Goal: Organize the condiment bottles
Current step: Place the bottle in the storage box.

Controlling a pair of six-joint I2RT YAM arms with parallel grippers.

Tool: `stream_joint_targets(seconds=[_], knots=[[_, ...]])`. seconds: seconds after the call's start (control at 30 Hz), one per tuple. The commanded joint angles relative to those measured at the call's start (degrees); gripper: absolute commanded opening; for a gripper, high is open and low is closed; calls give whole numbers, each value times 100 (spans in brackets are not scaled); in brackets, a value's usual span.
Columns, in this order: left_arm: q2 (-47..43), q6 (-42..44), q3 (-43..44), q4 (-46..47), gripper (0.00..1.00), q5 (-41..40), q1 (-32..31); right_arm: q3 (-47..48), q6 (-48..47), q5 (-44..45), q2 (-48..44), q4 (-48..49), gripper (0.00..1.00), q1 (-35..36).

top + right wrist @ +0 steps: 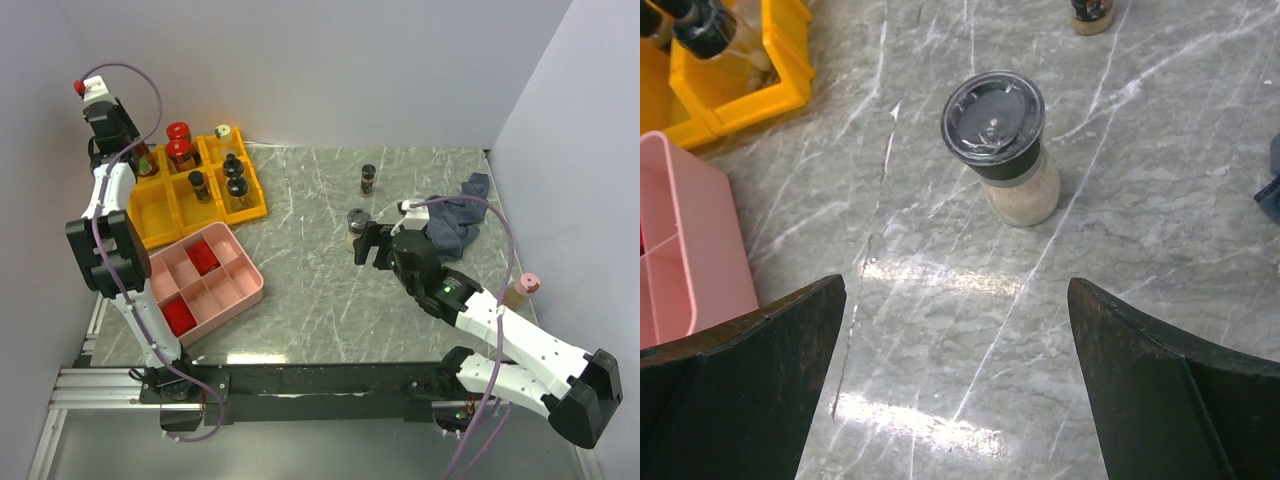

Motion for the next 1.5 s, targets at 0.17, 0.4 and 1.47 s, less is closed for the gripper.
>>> stream_joint_targets(seconds=[0.17,0.4,1.47], knots=[[189,-100,68,1332,1,244,104,265,-79,195,172,132,100,-23],[294,-214,-240,1429,19,95,166,291,-79,169,216,123,100,-23],[-2805,-1718,-678,-1849,99,1898,-895,826,1089,555,75,-974,100,-23]])
